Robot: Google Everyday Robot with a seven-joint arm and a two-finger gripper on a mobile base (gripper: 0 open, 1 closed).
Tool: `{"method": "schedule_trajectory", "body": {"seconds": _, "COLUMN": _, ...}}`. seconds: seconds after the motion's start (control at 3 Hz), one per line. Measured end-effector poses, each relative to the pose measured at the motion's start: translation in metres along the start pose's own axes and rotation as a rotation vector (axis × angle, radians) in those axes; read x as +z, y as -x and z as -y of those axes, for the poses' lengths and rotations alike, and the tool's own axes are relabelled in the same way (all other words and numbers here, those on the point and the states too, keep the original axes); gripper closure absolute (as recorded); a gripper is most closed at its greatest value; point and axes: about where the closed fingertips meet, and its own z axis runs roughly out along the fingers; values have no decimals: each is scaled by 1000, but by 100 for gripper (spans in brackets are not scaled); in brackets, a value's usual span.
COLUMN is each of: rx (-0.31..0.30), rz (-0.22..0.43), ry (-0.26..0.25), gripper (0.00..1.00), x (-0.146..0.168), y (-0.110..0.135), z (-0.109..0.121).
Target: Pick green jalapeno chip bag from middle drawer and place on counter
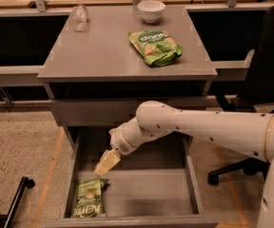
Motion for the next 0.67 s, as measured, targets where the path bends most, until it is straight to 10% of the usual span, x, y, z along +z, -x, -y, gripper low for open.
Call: {"method": "schedule_trajectory", "body": {"seconds": 0.67, "rx": 20, "rz": -12, "ry": -15, "gripper": 0, "x": 3, "y": -10, "z": -4}}
